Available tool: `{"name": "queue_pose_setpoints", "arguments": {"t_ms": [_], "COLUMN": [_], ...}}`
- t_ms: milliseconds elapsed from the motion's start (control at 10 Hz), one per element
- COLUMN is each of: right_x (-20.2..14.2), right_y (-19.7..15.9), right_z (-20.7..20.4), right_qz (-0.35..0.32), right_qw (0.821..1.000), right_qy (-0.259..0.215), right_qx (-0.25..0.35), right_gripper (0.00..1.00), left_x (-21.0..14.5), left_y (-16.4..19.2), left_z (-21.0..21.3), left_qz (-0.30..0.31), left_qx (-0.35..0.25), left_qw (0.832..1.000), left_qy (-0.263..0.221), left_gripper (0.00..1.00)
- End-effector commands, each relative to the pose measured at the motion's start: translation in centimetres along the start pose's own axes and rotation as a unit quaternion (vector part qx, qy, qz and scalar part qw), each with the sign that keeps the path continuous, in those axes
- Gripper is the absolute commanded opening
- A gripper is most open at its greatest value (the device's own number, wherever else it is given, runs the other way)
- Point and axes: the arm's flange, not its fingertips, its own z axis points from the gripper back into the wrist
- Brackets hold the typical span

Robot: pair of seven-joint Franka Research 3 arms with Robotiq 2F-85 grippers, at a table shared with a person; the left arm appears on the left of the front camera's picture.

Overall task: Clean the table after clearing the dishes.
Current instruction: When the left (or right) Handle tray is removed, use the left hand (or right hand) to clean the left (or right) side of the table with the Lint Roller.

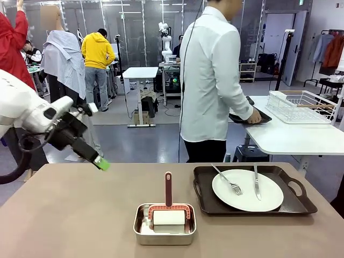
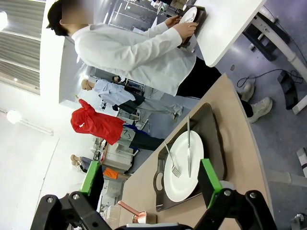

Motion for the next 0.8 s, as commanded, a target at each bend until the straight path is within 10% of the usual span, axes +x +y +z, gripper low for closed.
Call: {"name": "queue_pose_setpoints", "arguments": {"t_ms": [0,700], "right_x": [0.1,0.1], "right_y": [0.3,0.3], "right_z": [0.2,0.2], "right_qz": [-0.002,-0.002], "right_qw": [1.0,1.0], "right_qy": [-0.007,-0.007], "right_qx": [0.006,0.006], "right_gripper": [1.0,1.0], "left_x": [0.3,-0.1], "left_y": [0.3,1.0], "left_z": [1.1,-0.3], "left_qz": [-0.058,-0.035], "left_qx": [-0.003,-0.008], "left_qw": [0.998,0.999], "left_qy": [0.0,0.04], "left_gripper": [1.0,1.0]}}
